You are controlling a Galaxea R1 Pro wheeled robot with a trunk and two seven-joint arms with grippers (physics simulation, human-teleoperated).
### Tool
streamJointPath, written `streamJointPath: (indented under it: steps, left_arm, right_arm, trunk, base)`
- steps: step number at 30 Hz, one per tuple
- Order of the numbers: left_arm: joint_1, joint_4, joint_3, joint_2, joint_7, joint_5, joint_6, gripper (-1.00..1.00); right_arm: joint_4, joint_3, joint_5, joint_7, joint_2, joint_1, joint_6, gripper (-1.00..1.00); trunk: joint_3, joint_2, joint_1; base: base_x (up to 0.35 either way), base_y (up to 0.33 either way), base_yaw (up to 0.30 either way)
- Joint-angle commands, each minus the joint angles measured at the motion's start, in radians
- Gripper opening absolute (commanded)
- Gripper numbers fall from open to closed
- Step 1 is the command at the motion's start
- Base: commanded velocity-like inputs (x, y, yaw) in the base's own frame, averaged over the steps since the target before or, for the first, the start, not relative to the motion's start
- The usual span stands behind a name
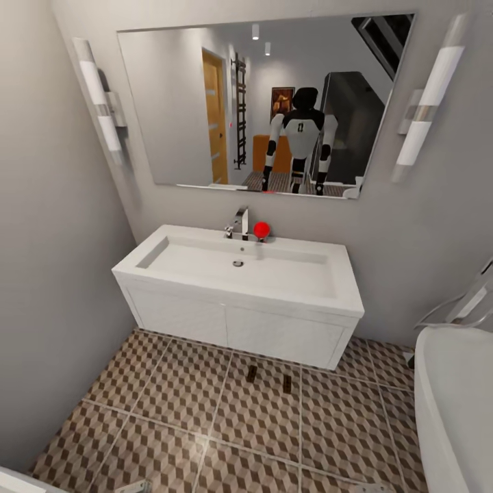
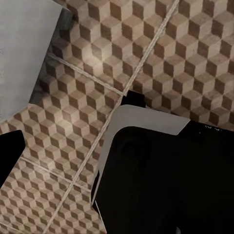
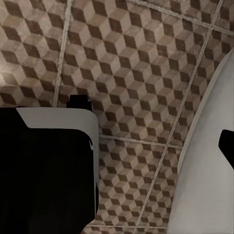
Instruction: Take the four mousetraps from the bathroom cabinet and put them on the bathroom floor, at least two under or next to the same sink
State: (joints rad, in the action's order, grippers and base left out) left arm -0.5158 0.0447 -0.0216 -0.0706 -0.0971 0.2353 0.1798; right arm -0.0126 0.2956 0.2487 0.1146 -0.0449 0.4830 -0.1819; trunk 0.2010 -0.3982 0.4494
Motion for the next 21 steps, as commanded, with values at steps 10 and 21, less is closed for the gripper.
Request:
streamJointPath:
  steps: [10,21]
  left_arm:
    - [0.004,0.001,-0.002,-0.013,-0.003,0.005,0.001,1.0]
    - [0.025,0.0,-0.002,-0.015,-0.001,0.006,-0.001,1.0]
  right_arm:
    - [0.0,0.007,0.009,0.003,-0.001,0.0,-0.005,1.0]
    - [-0.001,0.005,0.01,0.004,-0.001,0.0,-0.006,1.0]
  trunk:
    - [-0.005,-0.002,0.001]
    - [-0.007,-0.002,0.001]
  base:
    - [0.0,0.0,0.02]
    - [0.0,0.0,0.003]
